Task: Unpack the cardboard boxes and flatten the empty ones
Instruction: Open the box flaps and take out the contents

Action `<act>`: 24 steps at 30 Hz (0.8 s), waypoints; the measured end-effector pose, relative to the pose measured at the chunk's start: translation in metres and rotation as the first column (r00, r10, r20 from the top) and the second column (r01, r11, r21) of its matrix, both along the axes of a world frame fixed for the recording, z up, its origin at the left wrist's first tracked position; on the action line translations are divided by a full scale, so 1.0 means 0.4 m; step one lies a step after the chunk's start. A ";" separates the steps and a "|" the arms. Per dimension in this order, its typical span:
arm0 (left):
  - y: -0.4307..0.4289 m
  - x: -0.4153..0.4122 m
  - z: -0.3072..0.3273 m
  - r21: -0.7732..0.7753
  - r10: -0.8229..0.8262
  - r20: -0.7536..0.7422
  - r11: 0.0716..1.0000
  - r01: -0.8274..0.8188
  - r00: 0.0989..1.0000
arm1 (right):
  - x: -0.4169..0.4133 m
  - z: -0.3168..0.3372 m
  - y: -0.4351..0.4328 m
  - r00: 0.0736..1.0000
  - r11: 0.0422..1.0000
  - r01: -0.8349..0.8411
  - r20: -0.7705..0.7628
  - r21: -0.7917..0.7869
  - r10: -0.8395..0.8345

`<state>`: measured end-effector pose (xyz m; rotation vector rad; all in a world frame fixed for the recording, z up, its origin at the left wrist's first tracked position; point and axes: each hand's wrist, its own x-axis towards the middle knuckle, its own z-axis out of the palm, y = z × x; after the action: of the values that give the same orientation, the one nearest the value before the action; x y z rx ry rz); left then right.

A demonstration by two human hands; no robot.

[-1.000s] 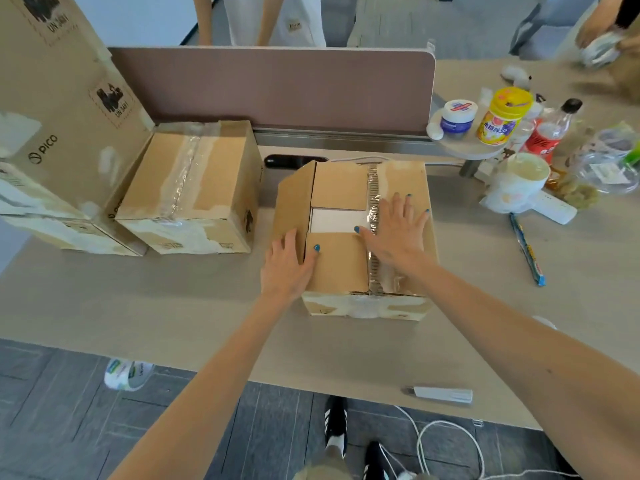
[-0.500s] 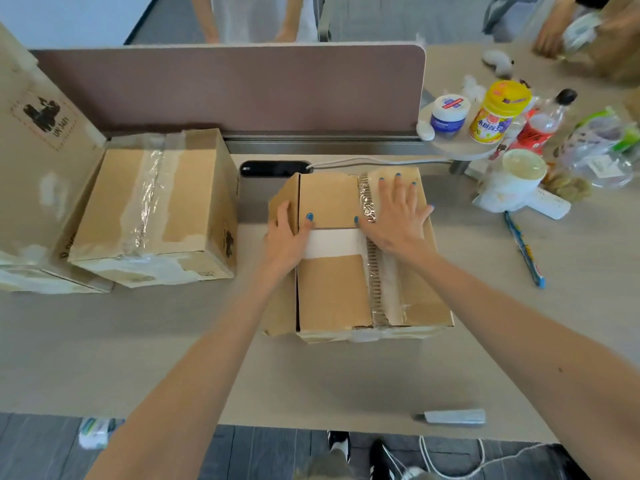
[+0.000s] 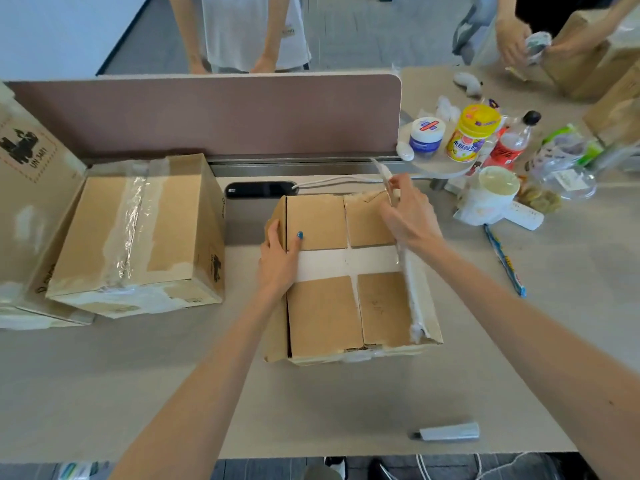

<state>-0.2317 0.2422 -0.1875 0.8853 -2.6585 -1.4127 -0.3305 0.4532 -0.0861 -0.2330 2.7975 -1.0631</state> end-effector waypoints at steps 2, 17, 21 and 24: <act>-0.001 0.002 0.000 0.022 -0.002 -0.011 1.000 0.002 1.000 | -0.017 0.025 0.038 0.999 0.996 -0.042 0.010 0.076 0.042; -0.045 0.017 0.034 0.025 -0.145 -0.131 0.988 0.150 0.981 | 0.031 0.036 0.083 0.926 0.315 -0.161 0.033 0.935 0.375; -0.079 0.039 0.044 0.062 -0.167 -0.138 0.982 0.177 0.976 | 0.076 -0.044 0.088 0.950 0.516 -0.280 0.155 0.810 0.272; -0.101 0.062 0.059 0.119 -0.140 -0.125 0.981 0.155 0.982 | 0.108 -0.085 0.072 0.958 0.712 -0.285 0.157 0.642 0.241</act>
<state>-0.2068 0.2019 -0.1638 0.6009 -2.6200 -1.6281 -0.2872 0.4818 -0.1200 -0.4784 2.7568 0.0221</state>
